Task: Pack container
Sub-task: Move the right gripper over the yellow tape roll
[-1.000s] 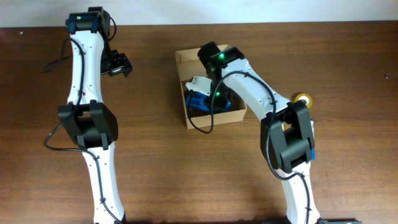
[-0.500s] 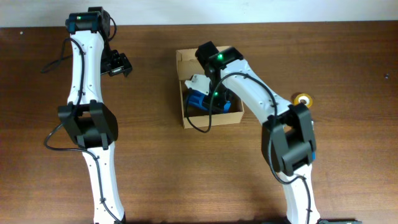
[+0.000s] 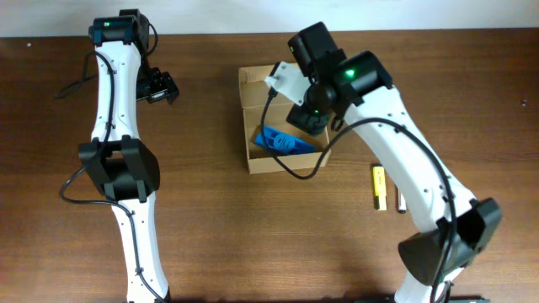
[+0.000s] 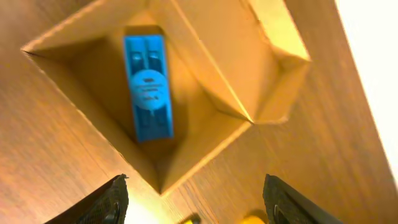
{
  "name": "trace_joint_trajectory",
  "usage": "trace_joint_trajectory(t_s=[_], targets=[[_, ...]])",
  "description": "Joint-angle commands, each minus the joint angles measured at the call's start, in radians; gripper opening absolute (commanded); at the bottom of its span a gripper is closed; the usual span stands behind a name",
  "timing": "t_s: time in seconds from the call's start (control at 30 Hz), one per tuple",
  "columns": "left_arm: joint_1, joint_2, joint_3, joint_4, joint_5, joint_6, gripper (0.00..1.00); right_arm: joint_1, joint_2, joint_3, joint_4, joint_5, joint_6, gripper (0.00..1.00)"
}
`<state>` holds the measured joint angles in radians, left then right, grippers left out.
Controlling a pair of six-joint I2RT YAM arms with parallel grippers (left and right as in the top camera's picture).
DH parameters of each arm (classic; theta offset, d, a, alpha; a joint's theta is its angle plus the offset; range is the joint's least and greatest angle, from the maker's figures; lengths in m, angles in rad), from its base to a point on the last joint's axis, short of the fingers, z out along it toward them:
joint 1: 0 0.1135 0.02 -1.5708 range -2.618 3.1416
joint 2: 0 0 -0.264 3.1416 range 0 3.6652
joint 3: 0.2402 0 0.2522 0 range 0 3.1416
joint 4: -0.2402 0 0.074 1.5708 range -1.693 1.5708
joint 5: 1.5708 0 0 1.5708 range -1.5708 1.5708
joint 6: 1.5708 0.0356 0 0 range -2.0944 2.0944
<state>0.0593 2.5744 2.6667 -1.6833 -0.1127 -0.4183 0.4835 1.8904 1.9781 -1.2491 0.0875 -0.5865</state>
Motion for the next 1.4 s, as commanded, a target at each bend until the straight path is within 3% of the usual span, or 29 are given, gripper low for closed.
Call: trace_joint_trajectory(t_s=[0.0,0.03,0.1,0.17,0.2,0.23,0.27,0.4,0.67,1.03,1.37], targets=[[0.002,-0.022,0.002,0.000,-0.008,0.013,1.00,-0.044,-0.030,0.000,-0.003,0.075,0.028,0.69],[0.002,-0.022,0.002,0.000,-0.008,0.013,1.00,-0.070,-0.034,-0.004,0.001,0.075,0.046,0.66],[0.002,-0.022,0.002,0.000,-0.008,0.013,1.00,-0.132,-0.037,-0.014,0.011,0.073,0.113,0.52],[0.002,-0.022,0.002,0.000,-0.008,0.013,1.00,-0.208,-0.037,-0.042,0.011,0.038,0.180,0.47],[0.002,-0.022,0.002,0.000,-0.008,0.013,1.00,-0.243,-0.037,-0.062,0.008,0.018,0.210,0.52],[0.002,-0.022,0.002,0.000,-0.008,0.013,1.00,-0.277,-0.037,-0.083,0.001,0.003,0.246,0.64],[0.002,-0.022,0.002,0.000,-0.008,0.013,1.00,-0.310,-0.037,-0.105,-0.008,-0.006,0.280,0.65],[0.002,-0.022,0.002,0.000,-0.008,0.013,1.00,-0.425,-0.037,-0.204,-0.039,-0.085,0.385,0.58],[0.002,-0.022,0.002,0.000,-0.008,0.013,1.00,-0.584,-0.034,-0.382,0.066,-0.138,0.495,0.62],[0.002,-0.022,0.002,0.000,-0.008,0.013,1.00,-0.721,0.084,-0.387,0.214,-0.161,0.649,0.66],[0.002,-0.022,0.002,0.000,-0.008,0.013,1.00,-0.728,0.180,-0.387,0.284,-0.159,0.700,0.63]])
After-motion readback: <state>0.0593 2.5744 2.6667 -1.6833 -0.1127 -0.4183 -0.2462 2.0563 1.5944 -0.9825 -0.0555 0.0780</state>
